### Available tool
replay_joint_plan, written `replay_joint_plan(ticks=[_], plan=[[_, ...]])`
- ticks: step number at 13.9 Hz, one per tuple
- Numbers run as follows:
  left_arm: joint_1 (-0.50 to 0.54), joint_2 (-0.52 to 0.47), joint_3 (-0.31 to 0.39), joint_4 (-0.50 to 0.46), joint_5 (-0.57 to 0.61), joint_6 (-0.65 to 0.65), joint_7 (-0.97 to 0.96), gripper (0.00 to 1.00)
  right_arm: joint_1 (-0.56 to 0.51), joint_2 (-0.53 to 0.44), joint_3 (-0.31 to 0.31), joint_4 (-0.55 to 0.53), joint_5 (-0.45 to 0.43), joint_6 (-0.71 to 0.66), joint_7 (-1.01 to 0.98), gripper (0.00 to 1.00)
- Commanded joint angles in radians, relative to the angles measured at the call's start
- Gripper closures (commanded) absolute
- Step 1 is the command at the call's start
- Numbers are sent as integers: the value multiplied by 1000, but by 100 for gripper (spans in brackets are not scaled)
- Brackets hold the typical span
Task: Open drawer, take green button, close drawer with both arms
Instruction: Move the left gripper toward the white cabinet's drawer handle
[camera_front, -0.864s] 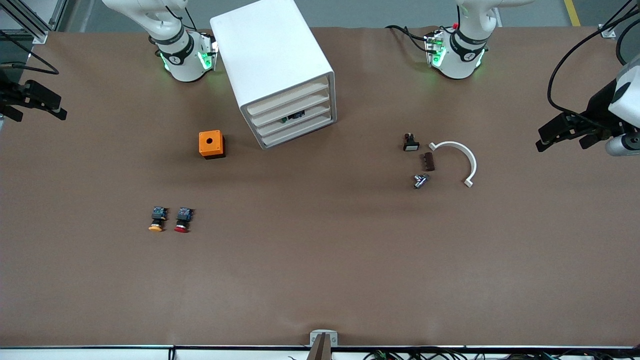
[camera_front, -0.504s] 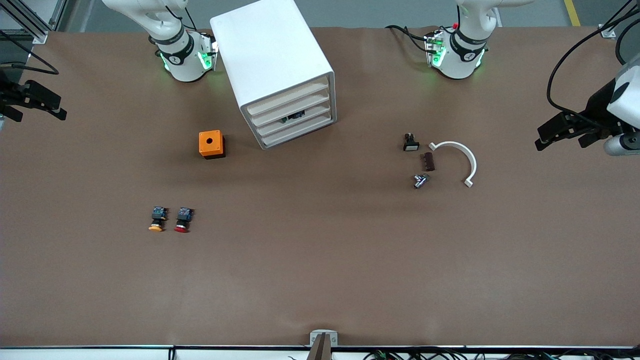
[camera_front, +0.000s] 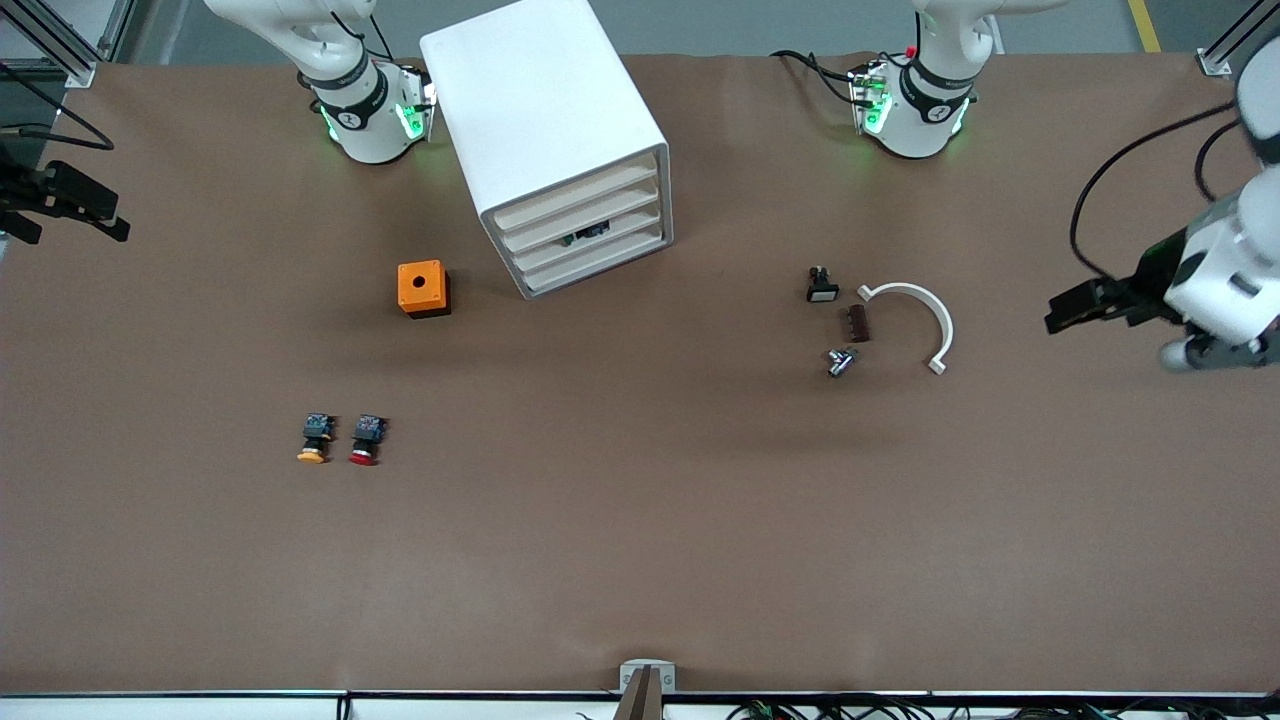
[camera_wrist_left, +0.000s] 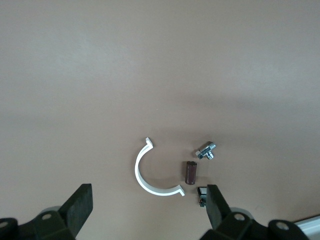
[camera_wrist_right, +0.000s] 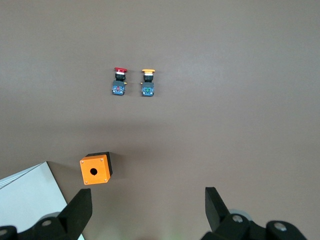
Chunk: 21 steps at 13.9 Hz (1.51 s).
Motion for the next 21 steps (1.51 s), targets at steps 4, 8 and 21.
replay_joint_plan(ticks=[4, 8, 21], plan=[[-45, 238, -13, 45, 23, 37, -77, 0, -2, -28, -1, -25, -13, 10, -10, 0], [-152, 337, -13, 62, 22, 37, -302, 0, -2, -29, -1, -25, -13, 9, -10, 0], [-387, 617, -14, 269, -585, -47, -1350, 0, -2, -29, -1, -25, -13, 9, -30, 0]])
